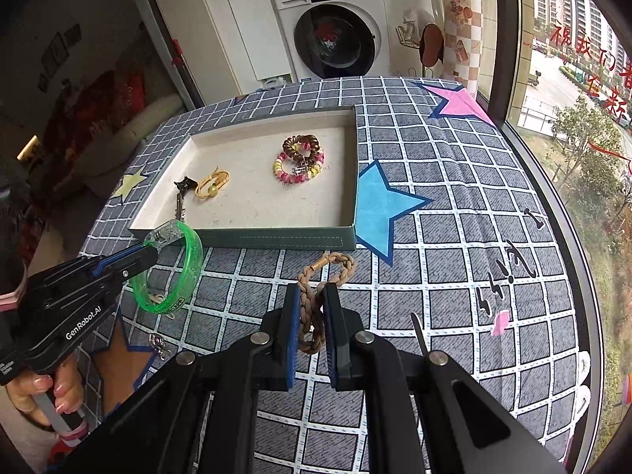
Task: Organize jewelry
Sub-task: 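Carry the green bangle into the tray while the right gripper carries the braided bracelet there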
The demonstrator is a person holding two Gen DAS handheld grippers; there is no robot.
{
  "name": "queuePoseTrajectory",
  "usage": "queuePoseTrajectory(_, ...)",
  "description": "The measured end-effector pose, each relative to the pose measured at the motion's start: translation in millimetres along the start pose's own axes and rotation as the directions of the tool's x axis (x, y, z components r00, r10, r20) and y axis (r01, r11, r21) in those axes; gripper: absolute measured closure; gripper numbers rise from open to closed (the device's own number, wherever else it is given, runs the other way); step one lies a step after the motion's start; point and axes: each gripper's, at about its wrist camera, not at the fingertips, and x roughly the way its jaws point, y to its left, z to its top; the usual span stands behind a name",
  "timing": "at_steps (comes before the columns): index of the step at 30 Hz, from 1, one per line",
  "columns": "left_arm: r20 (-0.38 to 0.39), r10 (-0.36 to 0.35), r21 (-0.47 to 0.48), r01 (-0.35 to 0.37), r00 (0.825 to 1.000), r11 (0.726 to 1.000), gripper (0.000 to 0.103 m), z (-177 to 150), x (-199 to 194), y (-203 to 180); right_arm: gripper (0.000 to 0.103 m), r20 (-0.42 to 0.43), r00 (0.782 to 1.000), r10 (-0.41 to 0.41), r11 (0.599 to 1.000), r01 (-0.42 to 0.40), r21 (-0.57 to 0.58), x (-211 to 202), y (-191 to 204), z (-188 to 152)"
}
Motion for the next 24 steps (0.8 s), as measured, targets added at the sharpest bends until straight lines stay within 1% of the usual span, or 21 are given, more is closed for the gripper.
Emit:
queuePoseTrajectory(5, 0.016, 0.016, -0.020, -0.015, 1.000, 1.000, 0.083, 17.9, 4.0, 8.1, 0.090, 0.032, 0.999, 0.015, 1.000, -0.015, -0.019, -0.9, 8.3, 22.5)
queuePoseTrajectory(10, 0.027, 0.029, -0.043, -0.028, 0.999, 0.999, 0.083, 37.8, 15.8, 16.4, 0.090, 0.050, 0.998, 0.033, 0.999, -0.031, -0.034, 8.4, 15.0, 47.5)
queuePoseTrajectory(18, 0.001, 0.059, -0.053, -0.058, 0.998, 0.997, 0.083, 61.2, 50.1, 23.3, 0.090, 0.026, 0.999, 0.035, 0.999, -0.034, -0.030, 46.7, 16.2, 77.9)
queuePoseTrajectory(24, -0.022, 0.077, -0.043, -0.078, 0.997, 0.996, 0.083, 67.1, 74.4, 23.2, 0.091, -0.006, 1.000, 0.019, 0.999, -0.019, -0.027, 77.6, 11.9, 87.6)
